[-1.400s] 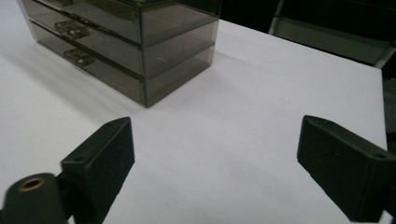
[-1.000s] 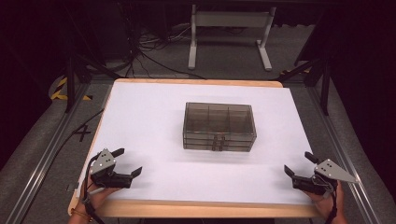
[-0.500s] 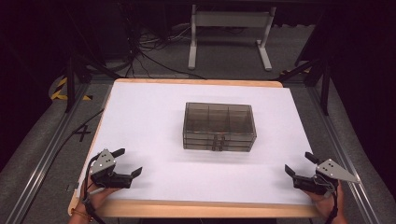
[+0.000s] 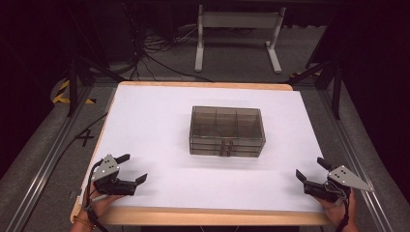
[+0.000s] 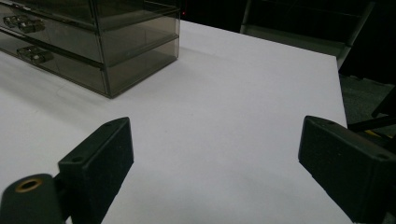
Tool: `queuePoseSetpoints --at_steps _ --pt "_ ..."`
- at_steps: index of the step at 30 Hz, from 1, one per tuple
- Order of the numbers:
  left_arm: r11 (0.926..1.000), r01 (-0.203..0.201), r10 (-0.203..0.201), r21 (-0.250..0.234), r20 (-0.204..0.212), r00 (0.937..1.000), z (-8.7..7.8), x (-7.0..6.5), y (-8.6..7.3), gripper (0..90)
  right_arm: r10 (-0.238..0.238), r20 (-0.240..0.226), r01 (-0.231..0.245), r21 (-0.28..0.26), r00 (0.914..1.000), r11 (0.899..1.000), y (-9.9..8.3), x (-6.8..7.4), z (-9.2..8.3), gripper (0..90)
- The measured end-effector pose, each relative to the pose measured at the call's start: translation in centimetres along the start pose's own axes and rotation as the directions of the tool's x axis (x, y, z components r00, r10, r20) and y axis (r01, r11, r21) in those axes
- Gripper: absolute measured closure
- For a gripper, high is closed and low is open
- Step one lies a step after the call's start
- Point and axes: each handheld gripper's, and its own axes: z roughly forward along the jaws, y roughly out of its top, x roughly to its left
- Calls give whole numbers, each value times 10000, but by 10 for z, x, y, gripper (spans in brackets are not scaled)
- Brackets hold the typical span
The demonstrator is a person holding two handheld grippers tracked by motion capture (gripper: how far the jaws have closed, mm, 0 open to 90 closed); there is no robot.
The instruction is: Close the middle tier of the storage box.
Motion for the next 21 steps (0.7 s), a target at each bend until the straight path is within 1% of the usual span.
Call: queuePoseSetpoints --at_steps 7,12,14,15,16,17,18,21 --pt "10000 21 -21 -21 85 10000 0 0 0 47 -18 61 18 11 10000 10000 0 0 0 115" --pt "10000 -62 62 -51 9 10000 0 0 0 49 -16 83 17 -24 10000 10000 0 0 0 121" --pt "10000 89 -89 36 37 10000 0 -1 0 49 -35 117 35 -26 9999 10000 0 1 0 123" --pt "10000 -3 3 -33 -29 10000 0 0 0 49 -66 178 66 -7 9998 10000 0 1 0 125" --pt "9999 116 -116 -62 -23 9999 0 0 0 48 -85 190 86 -25 9998 10000 0 1 0 125" --pt "10000 -18 18 -60 -24 10000 -1 1 0 47 -91 192 91 -4 9998 10000 0 1 0 125" --pt "10000 51 -51 -78 4 10000 -1 0 -1 47 -76 185 76 -16 9998 10000 1 1 1 127" --pt "9999 31 -32 -115 -83 10000 -2 -1 -1 47 47 190 -46 -28 9998 10000 1 -1 2 149"
